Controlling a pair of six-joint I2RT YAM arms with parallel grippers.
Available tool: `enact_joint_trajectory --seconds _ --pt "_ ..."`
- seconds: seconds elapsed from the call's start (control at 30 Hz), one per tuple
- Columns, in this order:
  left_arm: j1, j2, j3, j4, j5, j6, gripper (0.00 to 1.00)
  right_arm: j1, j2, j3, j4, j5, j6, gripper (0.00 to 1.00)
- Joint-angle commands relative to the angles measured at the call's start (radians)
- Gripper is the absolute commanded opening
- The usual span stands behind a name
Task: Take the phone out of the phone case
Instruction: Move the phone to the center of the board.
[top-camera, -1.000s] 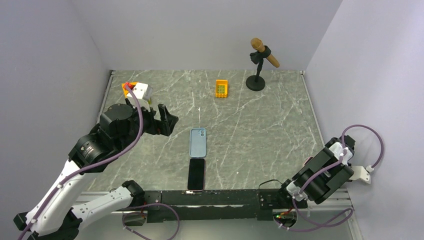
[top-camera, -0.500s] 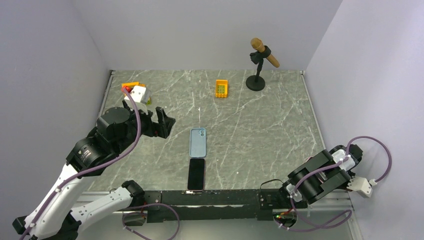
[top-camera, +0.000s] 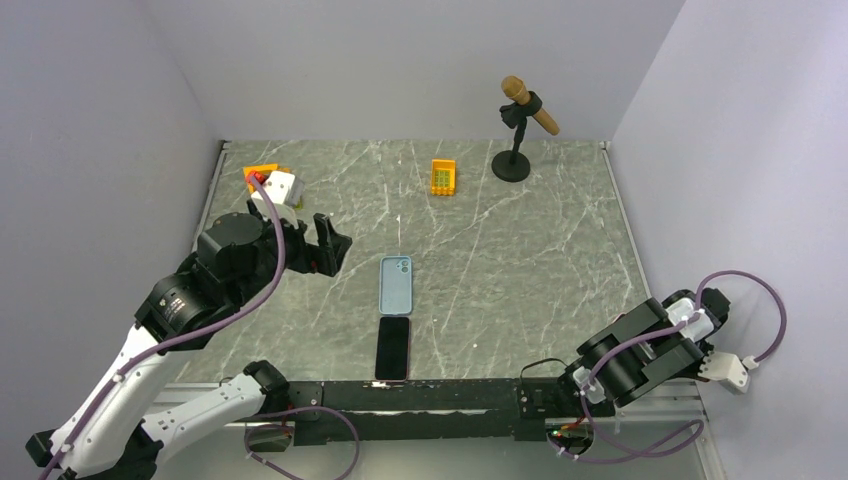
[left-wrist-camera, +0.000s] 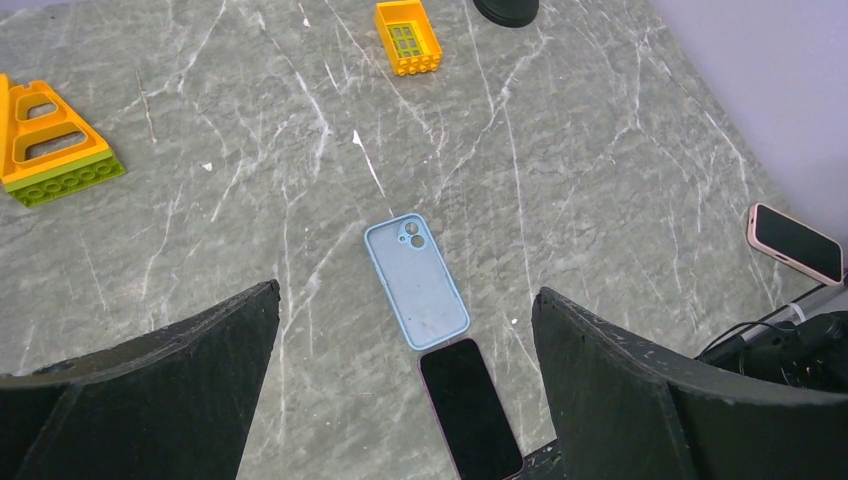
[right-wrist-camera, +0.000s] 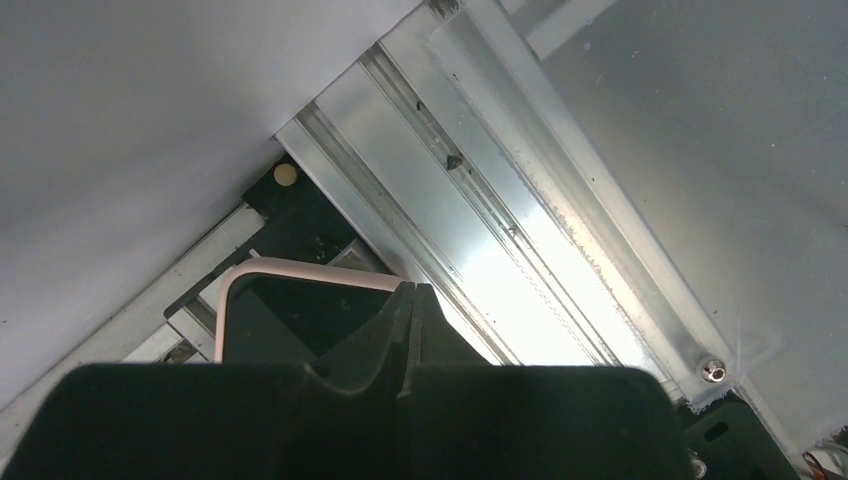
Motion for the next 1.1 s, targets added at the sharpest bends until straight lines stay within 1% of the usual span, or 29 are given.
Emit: enact_joint_trajectory --seconds 0.0,0.17,0.3,0.53,0.7,0.77,0.83,0.93,1.07 --pt "0.009 0.002 0.006 0.029 -0.003 0.017 0.99 -0.015 0.014 0.054 -0.012 0.029 -0.022 0.0" --pt "0.013 0.005 0.005 0.03 -0.001 0.016 0.99 -0.036 0.02 0.059 -0.013 0.014 -0.012 0.0" --pt "0.016 0.009 -0.001 0.038 0.001 0.013 0.99 -0.058 0.06 0.045 -0.004 -0.001 -0.009 0.0" --pt "0.019 0.018 0.001 0.045 0.001 0.014 0.99 -0.06 0.097 0.051 0.047 -0.047 -0.077 0.0" --pt "0.021 0.03 0.003 0.056 0.004 0.015 0.99 -0.04 0.084 0.022 0.096 -0.097 -0.124 0.0" --pt "0.019 0.036 0.004 0.06 0.007 0.012 1.0 -0.013 0.069 0.011 0.125 -0.12 -0.15 0.0" --pt "0.021 0.041 0.002 0.065 0.013 0.008 0.99 0.046 0.056 0.017 0.131 -0.119 -0.164 0.0" --pt "0.021 0.048 -0.001 0.072 0.02 0.002 0.99 0.165 0.065 0.051 0.106 -0.098 -0.149 0.0" --pt "0.021 0.056 -0.003 0.078 0.029 -0.009 0.99 0.346 0.102 0.1 0.062 -0.098 -0.083 0.0"
